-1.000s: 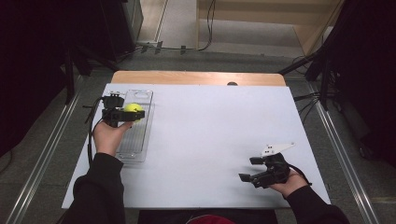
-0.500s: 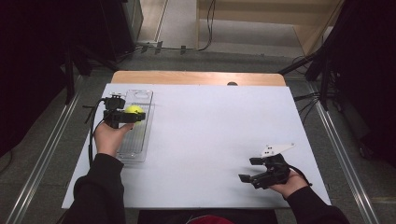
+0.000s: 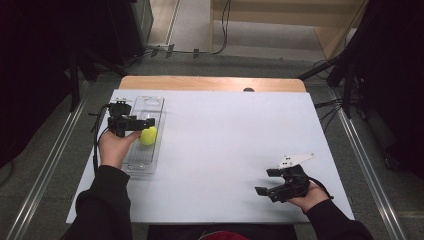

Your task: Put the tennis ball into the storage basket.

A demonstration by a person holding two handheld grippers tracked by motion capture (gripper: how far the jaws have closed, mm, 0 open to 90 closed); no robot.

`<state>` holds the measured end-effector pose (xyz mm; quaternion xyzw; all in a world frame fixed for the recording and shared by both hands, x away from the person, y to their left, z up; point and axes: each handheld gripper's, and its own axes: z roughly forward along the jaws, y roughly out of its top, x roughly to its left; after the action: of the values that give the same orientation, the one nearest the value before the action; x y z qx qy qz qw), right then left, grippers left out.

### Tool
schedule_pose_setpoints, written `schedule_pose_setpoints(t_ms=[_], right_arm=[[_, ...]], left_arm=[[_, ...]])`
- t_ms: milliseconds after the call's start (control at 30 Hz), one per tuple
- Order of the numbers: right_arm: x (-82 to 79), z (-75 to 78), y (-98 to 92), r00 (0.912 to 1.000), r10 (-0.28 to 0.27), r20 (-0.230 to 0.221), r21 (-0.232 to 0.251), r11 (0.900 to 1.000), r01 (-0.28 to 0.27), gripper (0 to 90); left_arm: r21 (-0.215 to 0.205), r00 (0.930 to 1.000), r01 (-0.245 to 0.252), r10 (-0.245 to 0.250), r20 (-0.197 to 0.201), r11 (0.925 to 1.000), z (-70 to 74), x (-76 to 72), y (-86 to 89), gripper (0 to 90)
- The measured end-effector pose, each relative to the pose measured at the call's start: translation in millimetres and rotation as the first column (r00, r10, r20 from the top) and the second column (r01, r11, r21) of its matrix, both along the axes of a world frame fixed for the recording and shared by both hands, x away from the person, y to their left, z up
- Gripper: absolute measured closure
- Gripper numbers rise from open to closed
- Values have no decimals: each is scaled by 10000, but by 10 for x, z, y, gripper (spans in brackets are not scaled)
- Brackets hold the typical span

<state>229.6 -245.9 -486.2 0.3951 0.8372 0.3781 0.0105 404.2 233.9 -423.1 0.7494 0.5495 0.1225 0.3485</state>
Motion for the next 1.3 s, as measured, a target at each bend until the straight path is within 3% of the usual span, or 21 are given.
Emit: schedule_pose_setpoints(t_ms=[200,367,500,967,1300], right_arm=[[-1,0,0,10000,-9,-18,-9,10000,9,141],[-2,1,0,10000,-11,-16,-16,10000,11,141],[-1,0,1,10000,-10,-24,-23,10000,10,141],[-2,2,-1,10000,-5,-17,-18,10000,5,141],[-4,3,0,10000,-4,-37,-22,10000,3,141]], left_arm=[[127,9999,3,-2,-120,9999,53,-16,4,224],[-14,9996,215,-216,-169,9998,101,-38,9,224],[-501,9981,460,-480,-385,9977,134,-52,5,224],[-447,9939,1092,-1099,-130,9930,292,-146,-66,228],[-513,9856,1672,-1683,-187,9846,315,-185,-171,228]])
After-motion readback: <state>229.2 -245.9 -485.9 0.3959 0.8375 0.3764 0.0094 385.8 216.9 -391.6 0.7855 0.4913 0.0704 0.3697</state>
